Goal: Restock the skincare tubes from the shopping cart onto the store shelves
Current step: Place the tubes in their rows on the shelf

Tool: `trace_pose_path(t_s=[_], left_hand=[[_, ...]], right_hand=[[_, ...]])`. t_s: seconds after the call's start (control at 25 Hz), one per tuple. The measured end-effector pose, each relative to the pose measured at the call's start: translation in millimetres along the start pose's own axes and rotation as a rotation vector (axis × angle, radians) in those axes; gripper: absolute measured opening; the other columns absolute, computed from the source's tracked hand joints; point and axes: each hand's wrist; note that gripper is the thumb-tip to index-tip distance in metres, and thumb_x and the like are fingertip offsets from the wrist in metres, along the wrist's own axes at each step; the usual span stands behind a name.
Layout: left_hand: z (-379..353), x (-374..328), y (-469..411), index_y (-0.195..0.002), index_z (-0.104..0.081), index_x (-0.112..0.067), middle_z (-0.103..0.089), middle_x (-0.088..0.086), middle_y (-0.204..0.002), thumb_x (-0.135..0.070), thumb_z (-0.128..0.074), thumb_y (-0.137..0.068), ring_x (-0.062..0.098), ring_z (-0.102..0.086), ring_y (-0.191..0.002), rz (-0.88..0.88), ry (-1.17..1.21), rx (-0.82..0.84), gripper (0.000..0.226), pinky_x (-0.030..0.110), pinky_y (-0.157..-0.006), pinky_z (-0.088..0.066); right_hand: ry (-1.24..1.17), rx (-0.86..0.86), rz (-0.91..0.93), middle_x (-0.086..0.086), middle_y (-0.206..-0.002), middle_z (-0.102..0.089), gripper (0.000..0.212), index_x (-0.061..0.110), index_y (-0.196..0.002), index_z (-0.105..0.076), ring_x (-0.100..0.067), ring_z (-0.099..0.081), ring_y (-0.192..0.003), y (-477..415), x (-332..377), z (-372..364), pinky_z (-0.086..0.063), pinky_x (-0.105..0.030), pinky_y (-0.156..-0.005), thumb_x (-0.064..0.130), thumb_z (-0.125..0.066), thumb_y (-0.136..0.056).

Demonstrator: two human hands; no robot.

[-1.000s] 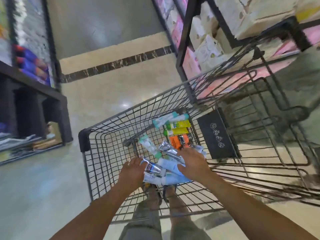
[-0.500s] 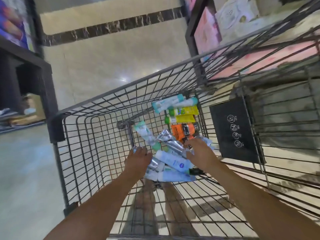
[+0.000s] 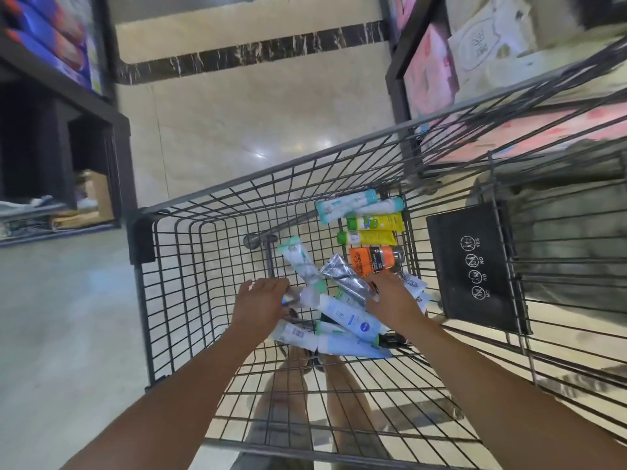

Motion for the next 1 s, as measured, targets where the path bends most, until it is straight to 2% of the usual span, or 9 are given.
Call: trace_pose_path(t_s=[0.12, 0.28, 0.4, 0.52, 0.6, 0.72, 0.8, 0.88, 1.0], left_hand=[[8.9, 1.8, 0.8, -0.119, -0.057, -0.029, -0.066, -0.012, -0.106, -0.037, -0.078, -0.087, 0.020, -0.065, -0.091, 0.147, 0.350, -0.020, 0.039, 0.037, -0.074, -0.051], [2.1, 4.1, 1.0, -0.113, -0.051, -0.040, -0.065, -0.017, -0.107, -0.040, -0.075, -0.091, 0.014, -0.064, -0.093, 0.331, 0.789, 0.012, 0.033, 0.030, -0.070, -0.045], [-2.8, 3.9, 4.2, -0.110, -0.050, -0.038, -0.062, -0.019, -0.103, -0.036, -0.077, -0.091, 0.011, -0.064, -0.089, 0.422, 0.925, 0.007, 0.033, 0.027, -0.069, -0.044], [-1.8, 2.5, 12.5, -0.109, -0.051, -0.035, -0.062, -0.020, -0.099, -0.037, -0.078, -0.090, 0.012, -0.063, -0.081, 0.472, 0.960, -0.001, 0.033, 0.030, -0.069, -0.045], [7.6, 1.9, 19.6, -0.108, -0.050, -0.031, -0.061, -0.018, -0.096, -0.035, -0.079, -0.090, 0.011, -0.060, -0.076, 0.490, 0.967, -0.006, 0.034, 0.029, -0.064, -0.041], [34.6, -6.2, 33.8, -0.105, -0.052, -0.026, -0.060, -0.011, -0.096, -0.033, -0.081, -0.088, 0.008, -0.057, -0.073, 0.483, 1.010, -0.009, 0.035, 0.028, -0.062, -0.040], [57.0, -11.7, 45.7, -0.107, -0.055, -0.025, -0.062, -0.008, -0.101, -0.033, -0.084, -0.085, 0.011, -0.061, -0.081, 0.473, 1.047, -0.027, 0.037, 0.030, -0.070, -0.046], [78.5, -16.2, 55.2, -0.111, -0.058, -0.024, -0.065, -0.009, -0.105, -0.031, -0.085, -0.084, 0.014, -0.065, -0.095, 0.454, 1.054, -0.044, 0.038, 0.033, -0.081, -0.051], [120.1, -23.5, 76.3, -0.116, -0.061, -0.025, -0.070, -0.007, -0.108, -0.026, -0.083, -0.087, 0.017, -0.068, -0.100, 0.419, 1.133, -0.076, 0.037, 0.032, -0.087, -0.056]], right_hand=[[0.114, 0.009, -0.018, -0.007, -0.114, -0.059, 0.035, 0.016, -0.119, -0.062, -0.030, -0.053, -0.112, -21.9, 9.6, -12.4, -0.046, -0.036, -0.082, 0.010, -0.065, -0.085], [0.295, -0.038, -0.075, -0.008, -0.111, -0.061, 0.046, 0.013, -0.123, -0.056, -0.027, -0.061, -0.100, -40.4, 19.1, -33.4, -0.055, -0.037, -0.073, 0.018, -0.074, -0.081], [0.414, -0.048, -0.057, -0.006, -0.106, -0.063, 0.055, 0.014, -0.125, -0.054, -0.024, -0.063, -0.095, -47.8, 18.8, -42.6, -0.057, -0.035, -0.072, 0.024, -0.081, -0.079], [0.417, -0.006, -0.059, -0.008, -0.109, -0.064, 0.057, 0.013, -0.125, -0.053, -0.026, -0.064, -0.099, -47.8, 18.0, -31.4, -0.058, -0.038, -0.078, 0.023, -0.082, -0.077], [0.339, 0.003, -0.056, -0.007, -0.108, -0.064, 0.053, 0.014, -0.123, -0.054, -0.028, -0.065, -0.099, -40.6, 23.9, -13.0, -0.058, -0.040, -0.077, 0.023, -0.080, -0.078], [0.162, 0.050, -0.019, 0.001, -0.094, -0.062, 0.049, 0.014, -0.120, -0.053, -0.023, -0.065, -0.090, -21.1, 39.3, 26.2, -0.049, -0.031, -0.069, 0.025, -0.080, -0.080], [0.025, 0.079, 0.007, 0.005, -0.094, -0.061, 0.057, 0.015, -0.128, -0.050, -0.019, -0.063, -0.087, -3.9, 57.2, 56.5, -0.046, -0.030, -0.070, 0.025, -0.081, -0.081], [-0.093, 0.085, 0.012, 0.008, -0.099, -0.064, 0.059, 0.023, -0.132, -0.049, -0.017, -0.064, -0.090, 10.9, 74.8, 80.9, -0.049, -0.031, -0.075, 0.026, -0.080, -0.082], [-0.399, 0.049, -0.007, 0.002, -0.100, -0.070, 0.037, 0.026, -0.122, -0.054, -0.021, -0.068, -0.082, 34.3, 108.1, 111.7, -0.057, -0.035, -0.067, 0.017, -0.070, -0.091]])
Point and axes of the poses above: each hand's wrist, its own y-axis away from the middle knuckle, its own z-axis out of the back of the hand, x = y × z
